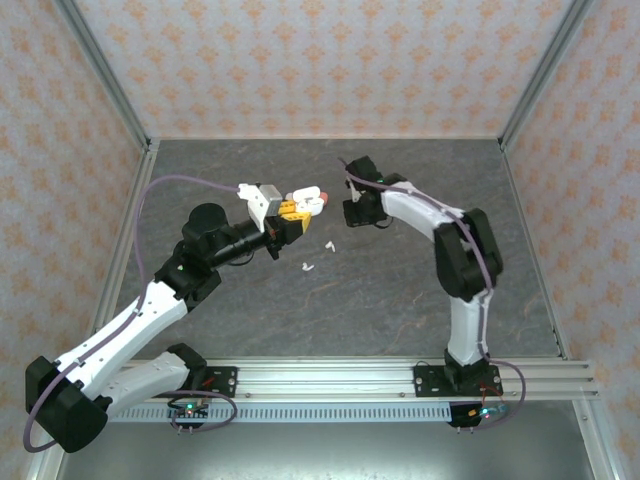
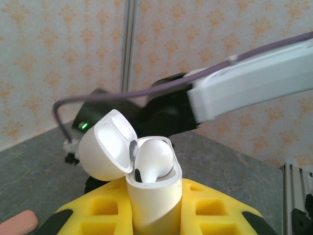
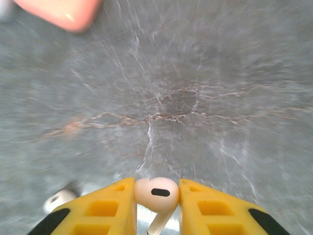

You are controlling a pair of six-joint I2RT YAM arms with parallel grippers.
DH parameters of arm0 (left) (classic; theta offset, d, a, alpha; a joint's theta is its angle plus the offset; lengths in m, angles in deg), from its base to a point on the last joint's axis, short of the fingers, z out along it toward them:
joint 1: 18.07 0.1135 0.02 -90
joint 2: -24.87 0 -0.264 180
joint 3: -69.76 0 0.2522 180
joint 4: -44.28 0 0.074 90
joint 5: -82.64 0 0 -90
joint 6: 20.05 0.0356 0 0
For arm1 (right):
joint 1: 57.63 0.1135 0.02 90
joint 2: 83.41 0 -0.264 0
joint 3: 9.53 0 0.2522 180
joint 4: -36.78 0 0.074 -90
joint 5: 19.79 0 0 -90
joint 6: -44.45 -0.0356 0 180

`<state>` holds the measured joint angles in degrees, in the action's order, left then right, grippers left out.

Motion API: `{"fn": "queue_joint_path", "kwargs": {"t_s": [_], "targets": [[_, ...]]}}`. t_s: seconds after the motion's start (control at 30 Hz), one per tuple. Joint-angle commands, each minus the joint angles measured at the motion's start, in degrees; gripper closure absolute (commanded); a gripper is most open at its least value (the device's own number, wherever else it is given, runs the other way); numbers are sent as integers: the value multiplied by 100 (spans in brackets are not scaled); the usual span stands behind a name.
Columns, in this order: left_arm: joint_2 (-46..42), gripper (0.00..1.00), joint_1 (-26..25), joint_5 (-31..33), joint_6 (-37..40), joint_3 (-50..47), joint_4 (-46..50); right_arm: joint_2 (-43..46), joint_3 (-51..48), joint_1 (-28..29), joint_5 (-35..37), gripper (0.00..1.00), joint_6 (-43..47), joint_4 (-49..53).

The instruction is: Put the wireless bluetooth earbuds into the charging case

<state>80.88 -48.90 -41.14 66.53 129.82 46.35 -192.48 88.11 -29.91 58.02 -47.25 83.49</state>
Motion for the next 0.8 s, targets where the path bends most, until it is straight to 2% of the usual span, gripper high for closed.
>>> {"fn": "queue_joint_path", "kwargs": {"t_s": [0.0, 0.13, 0.37, 0.5, 0.77], "targets": [[5, 100, -48, -18, -125, -53, -514, 1371, -665, 31, -294, 76, -379, -969], [100, 100, -64, -67, -162, -27, -652, 2791, -1532, 98, -828, 76, -833, -1803], [342, 100, -108, -142, -229, 71, -830, 4647, -2376, 572, -877, 76, -922, -3022], [495, 100, -125, -200, -280, 115, -934, 5023, -2545, 871, -790, 76, -792, -3574], [620, 100, -178, -214, -300, 195, -897, 4633, -2207, 1256, -591, 76, -393, -3657]]}}
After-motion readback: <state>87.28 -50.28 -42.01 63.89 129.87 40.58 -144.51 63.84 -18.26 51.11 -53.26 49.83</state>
